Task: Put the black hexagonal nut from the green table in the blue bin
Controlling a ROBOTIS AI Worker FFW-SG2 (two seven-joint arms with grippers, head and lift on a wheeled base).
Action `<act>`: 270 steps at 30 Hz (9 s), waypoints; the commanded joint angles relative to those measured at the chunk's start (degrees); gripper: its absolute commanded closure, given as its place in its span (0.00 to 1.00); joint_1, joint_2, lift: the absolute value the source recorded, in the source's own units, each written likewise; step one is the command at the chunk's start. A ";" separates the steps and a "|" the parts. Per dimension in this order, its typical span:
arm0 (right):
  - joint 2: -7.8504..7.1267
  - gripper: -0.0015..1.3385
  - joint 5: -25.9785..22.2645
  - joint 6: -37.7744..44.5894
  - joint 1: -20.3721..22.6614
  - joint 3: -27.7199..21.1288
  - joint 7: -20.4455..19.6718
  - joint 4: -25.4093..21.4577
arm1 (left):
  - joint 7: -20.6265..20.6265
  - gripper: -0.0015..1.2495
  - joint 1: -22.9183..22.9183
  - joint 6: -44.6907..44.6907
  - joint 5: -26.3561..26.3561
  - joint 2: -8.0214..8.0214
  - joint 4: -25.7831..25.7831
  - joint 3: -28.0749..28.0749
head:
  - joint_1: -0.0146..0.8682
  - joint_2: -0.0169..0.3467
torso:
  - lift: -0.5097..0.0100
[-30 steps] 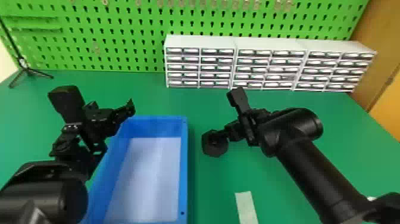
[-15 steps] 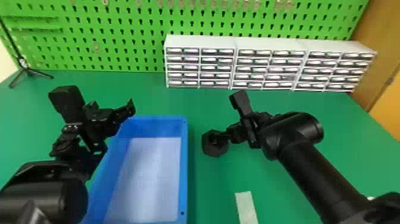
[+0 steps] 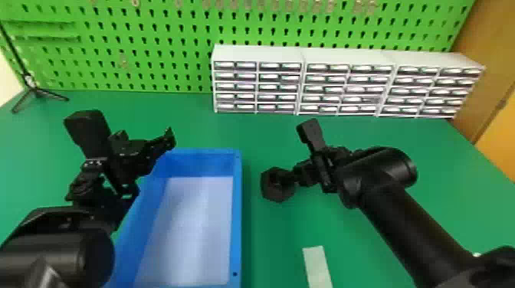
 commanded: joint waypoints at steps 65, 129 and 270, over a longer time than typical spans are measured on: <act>0.05 0.74 2.32 0.04 1.82 1.38 0.09 1.65 | -0.18 0.08 0.18 0.00 0.26 0.00 0.00 0.00 | 0.80 0.07 | 0.79; -4.61 0.74 -14.82 -25.01 23.44 -9.52 -13.27 -43.96 | -0.70 0.08 1.32 0.00 0.35 0.00 -0.09 0.88 | 0.80 0.07 | 0.79; -4.61 0.35 -14.82 -13.23 33.29 -18.14 -13.09 -51.79 | 0.53 0.08 0.18 -1.14 -2.11 0.08 2.20 3.43 | 0.80 0.07 | 0.79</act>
